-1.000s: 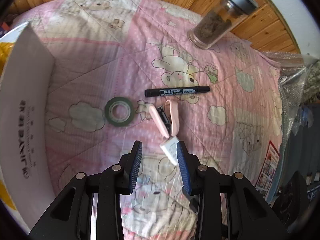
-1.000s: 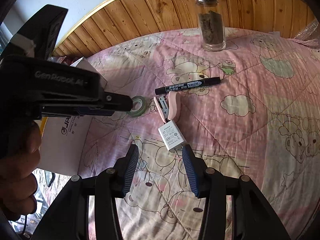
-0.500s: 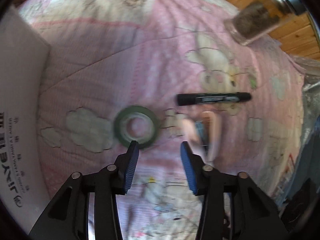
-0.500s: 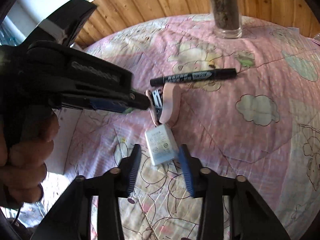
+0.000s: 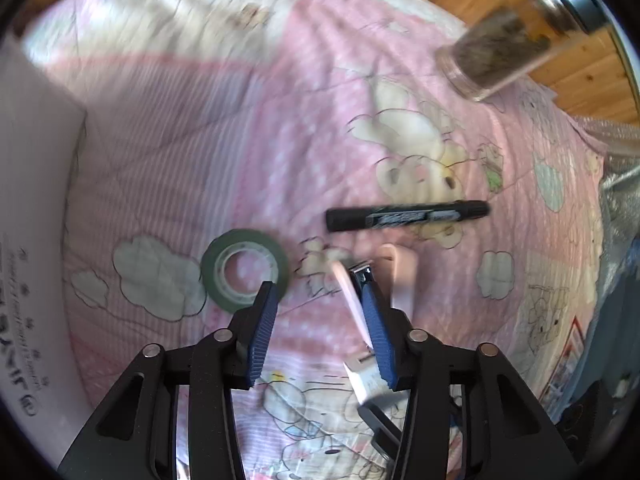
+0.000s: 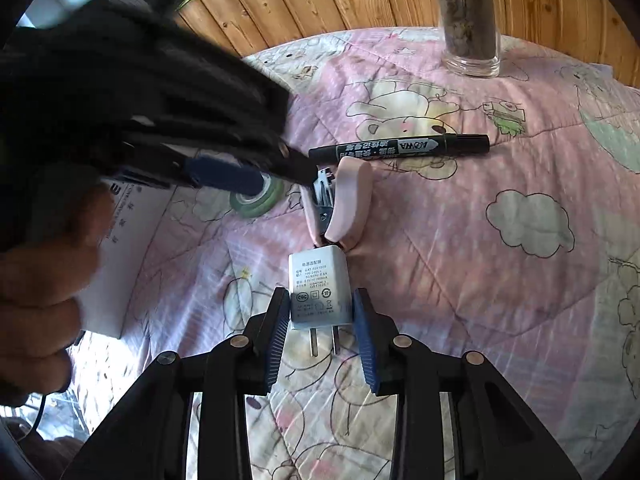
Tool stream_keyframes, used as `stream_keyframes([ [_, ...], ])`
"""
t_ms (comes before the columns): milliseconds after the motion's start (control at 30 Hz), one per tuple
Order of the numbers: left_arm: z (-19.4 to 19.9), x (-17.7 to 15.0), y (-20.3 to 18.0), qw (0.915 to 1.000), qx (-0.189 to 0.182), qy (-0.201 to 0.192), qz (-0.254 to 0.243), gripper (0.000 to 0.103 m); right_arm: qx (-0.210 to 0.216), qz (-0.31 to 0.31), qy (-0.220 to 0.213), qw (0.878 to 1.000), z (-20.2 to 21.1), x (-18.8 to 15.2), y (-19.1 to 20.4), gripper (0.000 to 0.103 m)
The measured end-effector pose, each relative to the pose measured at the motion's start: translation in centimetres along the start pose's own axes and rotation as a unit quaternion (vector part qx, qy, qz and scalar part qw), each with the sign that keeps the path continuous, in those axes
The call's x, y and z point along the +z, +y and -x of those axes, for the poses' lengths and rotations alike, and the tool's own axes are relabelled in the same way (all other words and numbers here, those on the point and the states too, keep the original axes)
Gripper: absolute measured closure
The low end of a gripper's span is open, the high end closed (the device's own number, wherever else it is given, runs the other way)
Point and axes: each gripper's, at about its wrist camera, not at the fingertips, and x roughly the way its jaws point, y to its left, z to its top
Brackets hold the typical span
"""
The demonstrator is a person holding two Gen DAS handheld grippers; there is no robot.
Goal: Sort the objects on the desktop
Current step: 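Grasp pink stapler with left tool while right tool grasps white charger plug, then carry pink stapler with left tool while right tool carries charger into cardboard box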
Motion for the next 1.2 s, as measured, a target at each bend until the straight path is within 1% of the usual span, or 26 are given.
stream_keyframes([
  [33, 0.2, -0.3, 0.5, 0.9998, 0.018, -0.003, -0.002, 0.057, 0.005, 0.001, 0.003, 1.0, 0.1, -0.2, 0.1, 0.07],
  [67, 0.3, -0.5, 0.9, 0.9992, 0.039, -0.008, -0.004, 0.061, 0.007, 0.001, 0.004, 1.0, 0.3, -0.5, 0.1, 0.07],
  [100, 0.5, -0.8, 1.5, 0.9981, 0.06, -0.012, -0.002, 0.061, 0.01, 0.001, 0.006, 1.0, 0.4, -0.7, 0.0, 0.07],
  [133, 0.4, -1.0, 2.3, 0.9978, 0.065, -0.002, 0.013, 0.061, 0.013, 0.001, 0.008, 1.0, 0.5, -0.9, 0.0, 0.07],
  [200, 0.4, -1.6, 4.0, 0.998, 0.03, 0.018, 0.053, 0.061, 0.013, 0.001, 0.009, 1.0, 0.6, -1.5, 0.0, 0.07],
  [233, 0.7, -1.8, 4.3, 0.9977, 0.023, 0.017, 0.062, 0.06, 0.014, 0.002, 0.01, 1.0, 0.7, -1.8, 0.0, 0.07],
  [333, 2.1, -2.6, 3.3, 0.9984, -0.001, 0.0, 0.056, 0.059, 0.012, 0.006, 0.009, 1.0, 0.8, -2.0, -0.1, 0.07],
  [400, 2.3, -2.7, 1.4, 0.9988, -0.025, 0.004, 0.041, 0.058, 0.009, 0.006, 0.008, 1.0, 0.8, -2.1, -0.2, 0.07],
  [433, 2.1, -2.5, 0.5, 0.999, -0.029, 0.005, 0.034, 0.058, 0.008, 0.005, 0.007, 1.0, 0.7, -1.8, -0.2, 0.07],
  [467, 1.8, -2.3, -0.2, 0.9992, -0.025, 0.004, 0.032, 0.058, 0.008, 0.004, 0.005, 1.0, 0.7, -1.8, -0.3, 0.069],
  [533, 0.8, -1.9, -1.7, 0.9994, -0.006, 0.006, 0.034, 0.058, 0.007, 0.005, 0.003, 1.0, 0.7, -1.8, -0.4, 0.069],
  [600, -0.6, -1.1, -2.5, 0.9991, 0.025, 0.006, 0.032, 0.058, 0.008, 0.006, 0.002, 1.0, 0.6, -1.8, -0.5, 0.069],
  [633, -1.2, -1.0, -2.5, 0.9987, 0.037, 0.011, 0.032, 0.06, 0.008, 0.006, 0.002, 1.0, 0.6, -1.9, -0.5, 0.069],
  [667, -1.6, -0.9, -2.4, 0.9987, 0.038, 0.013, 0.03, 0.061, 0.008, 0.006, 0.002, 1.0, 0.5, -1.9, -0.6, 0.069],
  [700, -1.4, -0.9, -2.5, 0.9989, 0.04, 0.003, 0.025, 0.061, 0.005, 0.006, 0.003, 1.0, 0.4, -1.9, -0.6, 0.068],
  [767, -1.4, -0.9, -2.7, 0.999, 0.044, 0.002, 0.008, 0.075, 0.006, 0.005, 0.003, 1.0, 0.0, -1.9, -0.5, 0.068],
  [933, -0.8, -1.3, -2.1, 0.9993, 0.038, 0.002, -0.001, 0.075, 0.009, 0.002, 0.002, 1.0, 0.1, -1.8, -0.6, 0.068],
  [1067, 0.4, -2.1, -1.6, 0.9996, 0.029, -0.004, 0.0, 0.075, 0.012, -0.005, -0.003, 1.0, 1.1, -1.7, -0.8, 0.068],
  [1200, 1.9, -2.9, -1.2, 0.9997, 0.023, -0.011, 0.001, 0.076, 0.007, -0.002, -0.004, 1.0, 2.1, -1.8, -0.4, 0.068],
])
